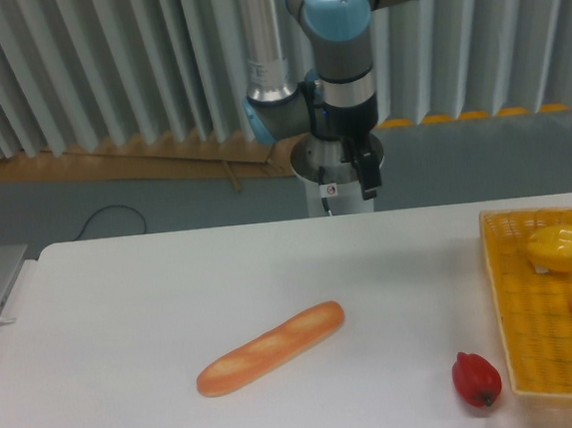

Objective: Place the green pepper on the table
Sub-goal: 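Move the gripper over the yellow basket toward the green pepper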

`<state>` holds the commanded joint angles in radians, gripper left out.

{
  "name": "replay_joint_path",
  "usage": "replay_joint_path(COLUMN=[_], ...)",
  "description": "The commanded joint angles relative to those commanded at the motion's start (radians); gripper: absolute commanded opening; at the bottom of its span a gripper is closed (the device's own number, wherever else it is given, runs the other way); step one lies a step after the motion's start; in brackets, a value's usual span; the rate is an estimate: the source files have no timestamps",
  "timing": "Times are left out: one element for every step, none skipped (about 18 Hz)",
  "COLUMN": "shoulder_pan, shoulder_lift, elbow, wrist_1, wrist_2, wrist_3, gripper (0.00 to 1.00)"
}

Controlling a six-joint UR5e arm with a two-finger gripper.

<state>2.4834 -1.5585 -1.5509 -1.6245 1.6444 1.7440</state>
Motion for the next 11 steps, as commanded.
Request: replay_joint_path(shoulder_pan=[0.015,0.035,0.055,0.075,0.098,0.123,0.136,0.146,0.153,0.164,0.178], shoulder_lift=[-0.002,-0.005,-0.014,-0.026,-0.04,-0.052,-0.064,-0.077,-0.095,-0.11,-0.117], elbow=[0.0,0.0,0.0,0.0,0.0,0.0,0.0,0.002,0.003,0.003,0.009], wrist_1=[0.002,0.005,0.005,0.008,0.021,0.038,0.049,0.064,0.086,0.106,0.113], wrist_2=[-0.005,-0.008,-0.008,-0.008,-0.008,-0.008,-0.008,-0.008,-0.006,-0.008,-0.009], wrist_3=[0.012,0.031,0.06,0.101,0.141,0.173,0.193,0.204,0.207,0.209,0.207], gripper=[1.0,1.0,1.0,1.0,1.0,1.0,1.0,1.0,1.0,1.0,1.0])
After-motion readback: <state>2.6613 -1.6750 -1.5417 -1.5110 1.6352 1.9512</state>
